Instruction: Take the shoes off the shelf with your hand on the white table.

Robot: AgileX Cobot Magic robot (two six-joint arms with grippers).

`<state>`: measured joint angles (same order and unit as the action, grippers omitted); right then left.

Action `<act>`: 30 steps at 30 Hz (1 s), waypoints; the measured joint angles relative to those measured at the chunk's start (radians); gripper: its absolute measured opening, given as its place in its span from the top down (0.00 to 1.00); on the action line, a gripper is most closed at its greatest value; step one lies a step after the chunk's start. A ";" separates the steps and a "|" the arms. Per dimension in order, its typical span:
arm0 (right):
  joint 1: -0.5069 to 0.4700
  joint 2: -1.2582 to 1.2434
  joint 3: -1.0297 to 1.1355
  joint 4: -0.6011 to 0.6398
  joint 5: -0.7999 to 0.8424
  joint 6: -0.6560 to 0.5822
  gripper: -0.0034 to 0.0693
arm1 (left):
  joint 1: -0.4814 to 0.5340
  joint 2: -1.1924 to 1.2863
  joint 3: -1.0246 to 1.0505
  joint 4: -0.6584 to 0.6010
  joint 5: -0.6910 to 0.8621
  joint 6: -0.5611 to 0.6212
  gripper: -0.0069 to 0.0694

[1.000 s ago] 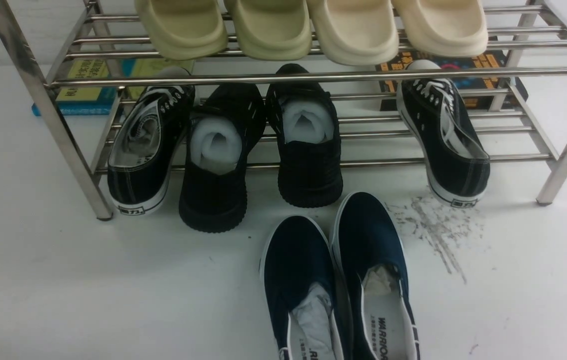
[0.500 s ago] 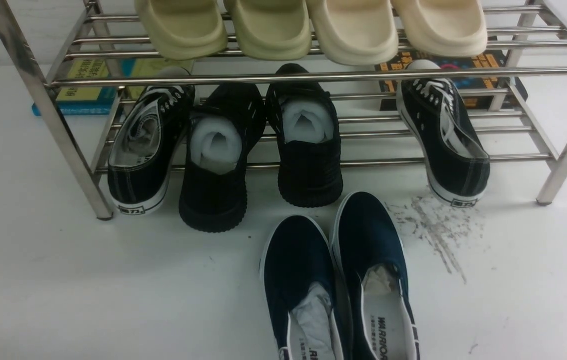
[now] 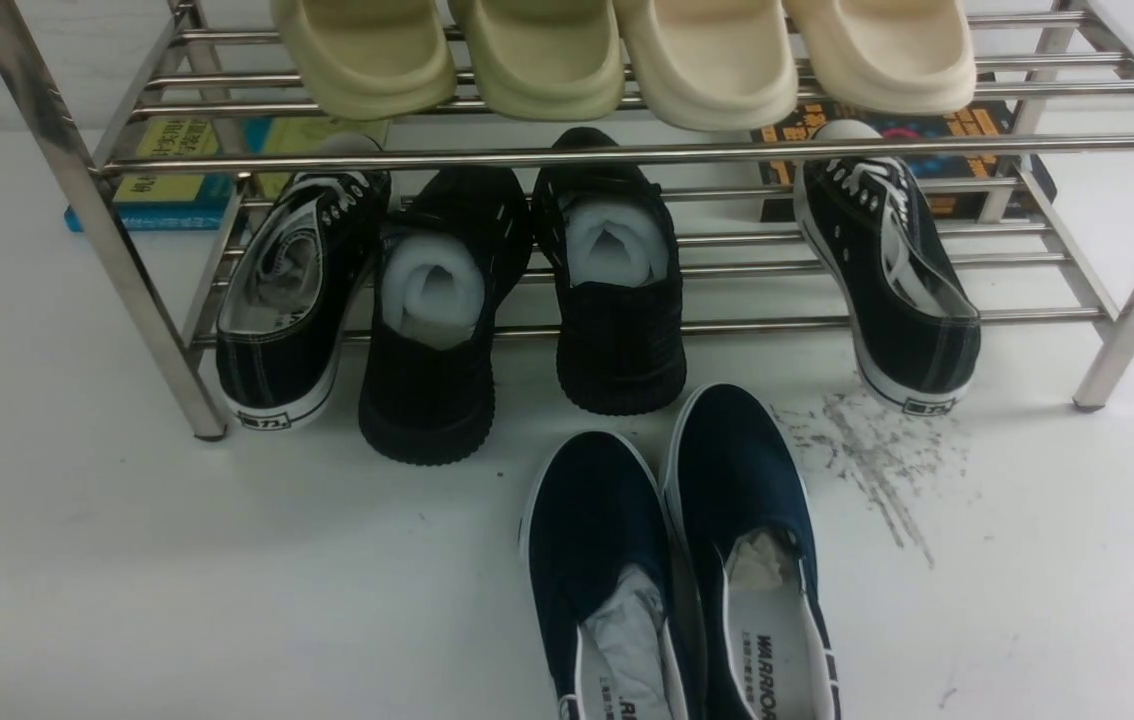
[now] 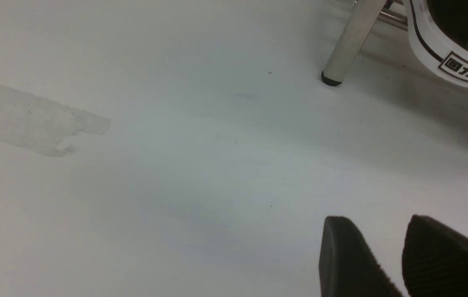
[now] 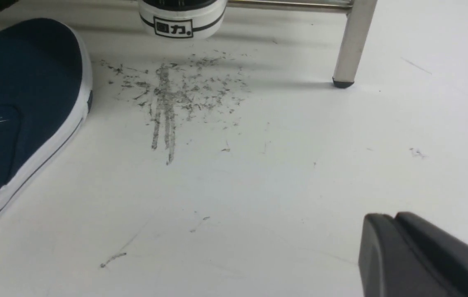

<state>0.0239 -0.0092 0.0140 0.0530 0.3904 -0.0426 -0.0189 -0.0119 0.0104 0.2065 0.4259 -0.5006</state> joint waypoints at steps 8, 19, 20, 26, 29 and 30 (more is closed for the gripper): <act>-0.012 0.000 0.000 0.000 0.000 0.000 0.87 | 0.000 0.000 0.000 0.000 0.000 0.000 0.59; -0.053 0.000 0.000 0.000 0.000 0.000 0.84 | 0.000 0.000 0.000 0.000 0.000 0.000 0.59; -0.053 0.000 0.000 0.000 0.000 0.000 0.84 | 0.000 0.000 0.000 0.000 0.000 0.000 0.59; -0.053 0.000 0.000 0.000 0.000 0.000 0.83 | 0.000 0.000 0.000 0.000 0.000 0.000 0.59; -0.053 0.000 0.000 0.000 0.000 0.000 0.83 | 0.000 0.000 0.000 0.000 0.000 0.000 0.59; -0.053 0.000 0.000 0.000 0.000 0.000 0.83 | 0.000 0.000 0.000 0.000 0.000 0.000 0.59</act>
<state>-0.0293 -0.0092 0.0140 0.0530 0.3904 -0.0426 -0.0189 -0.0119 0.0104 0.2065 0.4259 -0.5006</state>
